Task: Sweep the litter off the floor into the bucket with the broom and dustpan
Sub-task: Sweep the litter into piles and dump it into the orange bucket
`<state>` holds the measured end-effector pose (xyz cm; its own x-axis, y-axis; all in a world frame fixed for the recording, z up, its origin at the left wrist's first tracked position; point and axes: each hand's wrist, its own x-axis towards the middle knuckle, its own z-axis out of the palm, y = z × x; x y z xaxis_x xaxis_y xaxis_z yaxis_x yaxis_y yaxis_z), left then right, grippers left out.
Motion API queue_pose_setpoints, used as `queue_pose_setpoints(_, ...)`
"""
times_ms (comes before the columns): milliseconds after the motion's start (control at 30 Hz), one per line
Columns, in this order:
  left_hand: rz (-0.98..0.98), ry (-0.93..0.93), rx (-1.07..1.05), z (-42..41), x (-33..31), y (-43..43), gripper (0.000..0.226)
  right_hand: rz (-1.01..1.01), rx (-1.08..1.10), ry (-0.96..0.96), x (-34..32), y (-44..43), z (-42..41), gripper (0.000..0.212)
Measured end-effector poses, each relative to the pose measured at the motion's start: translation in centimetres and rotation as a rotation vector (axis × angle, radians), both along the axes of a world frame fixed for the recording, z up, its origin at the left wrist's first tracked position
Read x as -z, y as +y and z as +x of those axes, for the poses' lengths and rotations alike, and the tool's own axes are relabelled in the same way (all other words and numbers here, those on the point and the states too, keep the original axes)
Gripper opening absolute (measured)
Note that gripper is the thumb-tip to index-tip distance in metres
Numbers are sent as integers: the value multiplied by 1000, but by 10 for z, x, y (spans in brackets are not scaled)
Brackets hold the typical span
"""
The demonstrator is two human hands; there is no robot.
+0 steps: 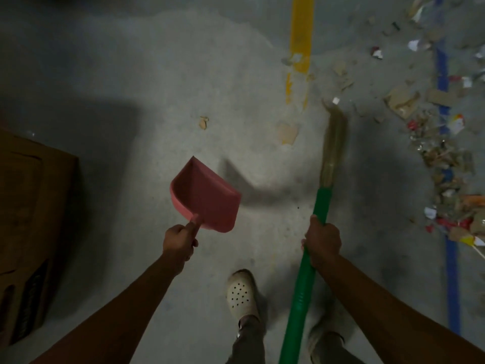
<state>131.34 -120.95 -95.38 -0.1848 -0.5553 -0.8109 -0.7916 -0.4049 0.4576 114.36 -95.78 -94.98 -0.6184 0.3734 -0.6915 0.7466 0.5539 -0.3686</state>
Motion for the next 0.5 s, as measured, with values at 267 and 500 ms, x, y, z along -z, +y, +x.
queue_pose_setpoints(267,-39,-14,-60,-37,2,-29,60,-160,-343,86,0,-62,-13,42)
queue_pose_setpoints(500,-45,-87,-101,-54,20,-36,59,-69,-929,-74,43,-113,-43,45)
